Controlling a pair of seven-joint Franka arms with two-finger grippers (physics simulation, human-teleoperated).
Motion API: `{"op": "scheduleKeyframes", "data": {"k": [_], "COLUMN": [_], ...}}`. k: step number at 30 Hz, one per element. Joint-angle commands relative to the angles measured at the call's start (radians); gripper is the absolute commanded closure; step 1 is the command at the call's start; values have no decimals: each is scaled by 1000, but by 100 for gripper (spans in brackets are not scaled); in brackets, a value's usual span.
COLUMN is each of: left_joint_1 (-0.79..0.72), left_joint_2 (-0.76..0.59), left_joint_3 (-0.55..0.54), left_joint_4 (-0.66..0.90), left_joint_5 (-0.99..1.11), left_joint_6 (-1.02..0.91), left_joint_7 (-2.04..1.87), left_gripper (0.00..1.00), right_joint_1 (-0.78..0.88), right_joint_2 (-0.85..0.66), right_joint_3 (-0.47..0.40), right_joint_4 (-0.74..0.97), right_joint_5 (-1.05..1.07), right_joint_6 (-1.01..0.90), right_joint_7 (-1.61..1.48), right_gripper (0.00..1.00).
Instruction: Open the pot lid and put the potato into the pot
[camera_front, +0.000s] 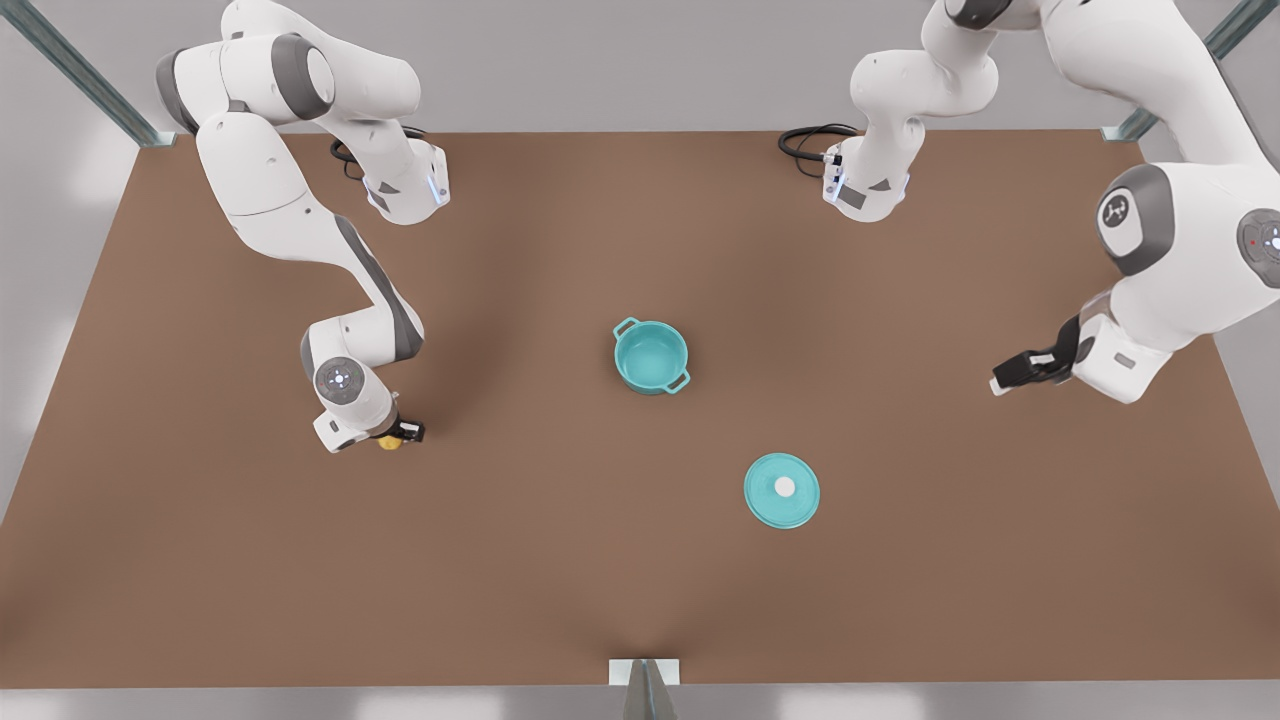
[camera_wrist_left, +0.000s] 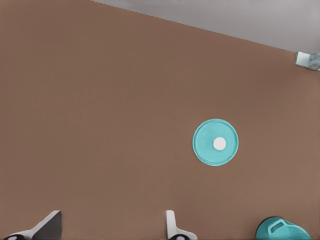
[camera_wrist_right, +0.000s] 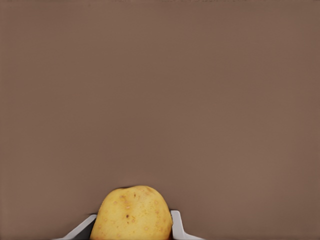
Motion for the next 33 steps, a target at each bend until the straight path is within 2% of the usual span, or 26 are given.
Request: {"op": "scheduleKeyframes", "data": {"k": [1, 6, 12, 18, 21, 24, 33], "left_joint_1": [-2, -28, -37, -43, -45, -49, -63], "left_joint_2": [7, 31, 31, 30, 31, 30, 30], "left_joint_3": [0, -7, -7, -7, -7, -7, -9], "left_joint_4": [7, 12, 9, 9, 9, 9, 0], "left_joint_5": [-19, -19, -20, -20, -19, -19, -19], "left_joint_6": [29, 68, 65, 65, 65, 63, 58], "left_joint_7": [227, 224, 226, 223, 220, 218, 217], "left_gripper": [0, 0, 0, 0, 0, 0, 0], "right_joint_1": [0, 0, 0, 6, 6, 20, 150], "right_joint_2": [-1, -4, -36, -84, -111, -111, -113], "right_joint_3": [0, 0, 0, 6, 51, 100, 100], "right_joint_4": [0, 0, 0, 5, 23, 85, 264], "right_joint_5": [-2, -1, -1, 9, 27, 53, 140], "right_joint_6": [2, -1, -8, -41, -87, -183, -401], "right_joint_7": [12, 10, 13, 15, 49, 96, 210], "right_gripper": [45, 55, 59, 58, 58, 58, 58]}}
